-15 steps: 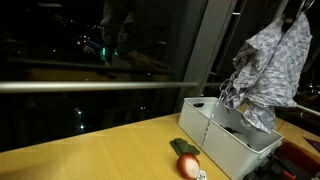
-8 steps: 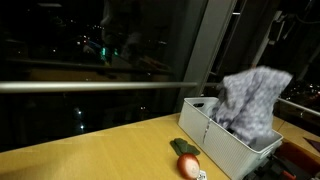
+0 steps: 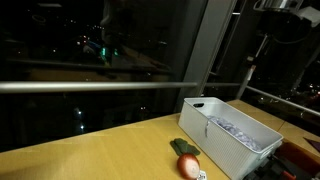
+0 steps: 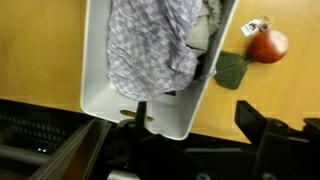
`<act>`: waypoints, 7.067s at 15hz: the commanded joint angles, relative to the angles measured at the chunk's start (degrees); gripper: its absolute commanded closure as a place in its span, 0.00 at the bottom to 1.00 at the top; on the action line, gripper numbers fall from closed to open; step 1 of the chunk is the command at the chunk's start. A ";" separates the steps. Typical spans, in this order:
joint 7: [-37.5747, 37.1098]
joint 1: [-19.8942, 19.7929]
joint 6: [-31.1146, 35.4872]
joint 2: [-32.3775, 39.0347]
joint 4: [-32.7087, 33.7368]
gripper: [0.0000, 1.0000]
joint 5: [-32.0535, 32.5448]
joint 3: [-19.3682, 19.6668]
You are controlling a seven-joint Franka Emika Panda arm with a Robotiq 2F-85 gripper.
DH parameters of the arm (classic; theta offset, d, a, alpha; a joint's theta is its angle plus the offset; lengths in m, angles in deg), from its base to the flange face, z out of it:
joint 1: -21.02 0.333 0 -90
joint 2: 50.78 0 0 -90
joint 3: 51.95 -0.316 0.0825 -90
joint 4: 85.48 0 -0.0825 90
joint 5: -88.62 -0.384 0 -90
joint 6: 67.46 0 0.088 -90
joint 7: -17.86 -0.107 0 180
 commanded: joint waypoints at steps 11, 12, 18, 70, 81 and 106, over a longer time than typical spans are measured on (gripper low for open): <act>-1.18 15.52 19.38 35.34 11.70 0.00 -1.72 -7.68; -1.38 16.24 19.41 37.45 12.81 0.00 -1.40 -7.15; -1.76 16.31 19.42 36.13 9.75 0.00 -0.70 -4.41; 0.45 -0.93 16.13 7.19 -13.70 0.33 -2.58 2.33; 1.26 -0.20 22.14 12.13 -15.69 0.00 -2.39 1.90; 22.33 8.52 10.06 28.35 4.72 0.00 5.32 -4.71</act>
